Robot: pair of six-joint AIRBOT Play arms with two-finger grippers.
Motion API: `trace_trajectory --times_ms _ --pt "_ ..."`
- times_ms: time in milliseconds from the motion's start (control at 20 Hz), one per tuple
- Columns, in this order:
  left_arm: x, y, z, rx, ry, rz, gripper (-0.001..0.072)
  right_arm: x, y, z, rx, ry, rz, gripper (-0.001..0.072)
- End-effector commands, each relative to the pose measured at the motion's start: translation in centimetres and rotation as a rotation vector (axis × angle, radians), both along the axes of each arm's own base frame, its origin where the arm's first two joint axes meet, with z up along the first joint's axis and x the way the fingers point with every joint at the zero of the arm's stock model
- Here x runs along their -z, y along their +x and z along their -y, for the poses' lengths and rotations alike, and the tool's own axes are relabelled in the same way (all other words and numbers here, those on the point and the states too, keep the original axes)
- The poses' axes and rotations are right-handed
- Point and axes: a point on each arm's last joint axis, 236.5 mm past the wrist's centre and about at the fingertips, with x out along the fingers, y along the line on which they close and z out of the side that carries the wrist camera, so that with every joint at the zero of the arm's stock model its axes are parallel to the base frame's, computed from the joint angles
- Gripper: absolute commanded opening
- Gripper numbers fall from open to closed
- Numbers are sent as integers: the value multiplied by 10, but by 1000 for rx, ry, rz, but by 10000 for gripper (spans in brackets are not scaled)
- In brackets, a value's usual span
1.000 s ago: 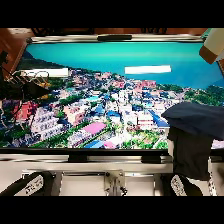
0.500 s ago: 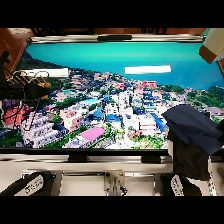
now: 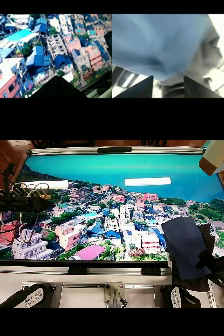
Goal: Fold the shirts.
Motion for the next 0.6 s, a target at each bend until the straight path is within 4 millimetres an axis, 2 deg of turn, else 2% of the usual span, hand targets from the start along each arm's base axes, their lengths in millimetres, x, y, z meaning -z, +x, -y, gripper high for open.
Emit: trace_trajectory --times_ms 0,50,100,150,200,250,300,350,400,450,500,550 --pt "0 0 3 5 1 3 33 -17 -17 13 19 -66 -55 506" --pt "-1 0 2 4 1 5 33 -32 0 26 17 -128 25 506" --pt "-2 2 2 -2 3 13 32 -56 27 44 10 -206 149 505" --pt "-3 6 -1 -12 12 24 31 -84 59 59 -6 -279 291 504" --pt "-3 11 -8 -28 54 37 30 -121 99 70 -35 -335 465 501" --pt "-1 18 -20 -63 130 39 30 -156 137 71 -64 -356 623 501" --pt "0 25 -35 -104 230 39 29 -189 177 63 -114 -349 771 501" --pt "-2 33 -52 -136 353 44 29 -213 214 44 -187 -319 881 501" --pt "-8 41 -65 -171 467 52 29 -225 244 19 -270 -282 939 501" --pt "-14 48 -73 -197 553 60 29 -223 271 -17 -380 -240 950 501" --pt "-17 55 -78 -221 625 56 30 -209 289 -54 -494 -207 919 502" --pt "-13 57 -78 -231 672 35 32 -186 301 -97 -606 -182 858 502"
